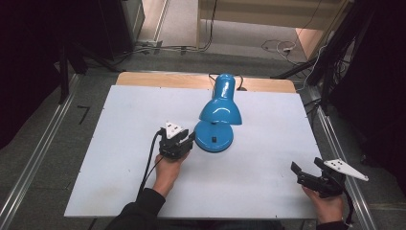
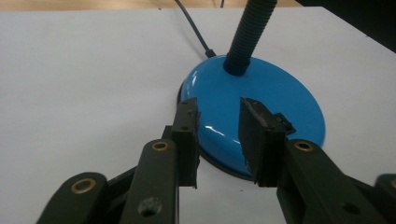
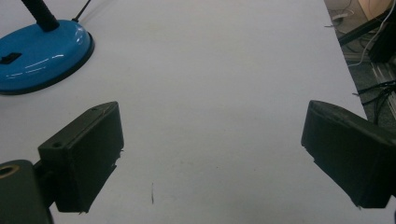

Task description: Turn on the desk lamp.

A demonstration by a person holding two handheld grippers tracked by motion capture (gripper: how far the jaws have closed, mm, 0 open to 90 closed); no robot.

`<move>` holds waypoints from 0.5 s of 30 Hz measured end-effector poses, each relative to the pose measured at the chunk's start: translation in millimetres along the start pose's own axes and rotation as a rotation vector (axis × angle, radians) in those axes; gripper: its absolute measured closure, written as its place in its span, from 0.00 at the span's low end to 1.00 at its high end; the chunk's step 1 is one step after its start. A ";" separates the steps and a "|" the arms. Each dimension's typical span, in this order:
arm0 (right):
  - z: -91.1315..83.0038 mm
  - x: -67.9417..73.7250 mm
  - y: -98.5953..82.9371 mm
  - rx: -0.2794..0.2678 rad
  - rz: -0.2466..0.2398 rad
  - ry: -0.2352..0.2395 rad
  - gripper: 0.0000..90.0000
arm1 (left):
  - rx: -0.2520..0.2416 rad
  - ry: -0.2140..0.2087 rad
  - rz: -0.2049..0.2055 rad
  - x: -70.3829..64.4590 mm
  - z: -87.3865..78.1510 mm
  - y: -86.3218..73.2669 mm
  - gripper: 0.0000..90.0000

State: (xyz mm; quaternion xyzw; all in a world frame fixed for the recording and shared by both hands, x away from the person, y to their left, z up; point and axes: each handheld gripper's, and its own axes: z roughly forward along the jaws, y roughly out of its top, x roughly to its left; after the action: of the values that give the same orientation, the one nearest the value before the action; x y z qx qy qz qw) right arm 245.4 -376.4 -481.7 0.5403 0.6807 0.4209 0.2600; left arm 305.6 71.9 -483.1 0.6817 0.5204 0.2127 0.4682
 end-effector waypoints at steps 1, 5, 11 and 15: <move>0.0 0.0 0.0 -0.001 0.001 0.001 0.05 | 0.000 0.000 0.000 0.0 0.0 0.0 0.79; -0.2 0.2 0.1 -0.002 0.006 0.003 0.05 | 0.002 -0.022 0.008 -6.7 5.5 1.6 0.83; -0.3 -0.3 0.1 -0.004 0.010 0.011 0.05 | -0.004 -0.039 0.021 -16.1 13.2 7.2 0.97; -0.7 -0.4 0.3 -0.007 0.011 0.014 0.05 | 0.004 -0.047 0.028 -19.3 18.7 8.4 1.00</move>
State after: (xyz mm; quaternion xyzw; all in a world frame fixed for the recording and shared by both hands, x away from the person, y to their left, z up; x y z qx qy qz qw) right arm 245.1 -377.0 -481.2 0.5402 0.6781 0.4284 0.2548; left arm 317.3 46.4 -480.9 0.6948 0.4999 0.2024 0.4758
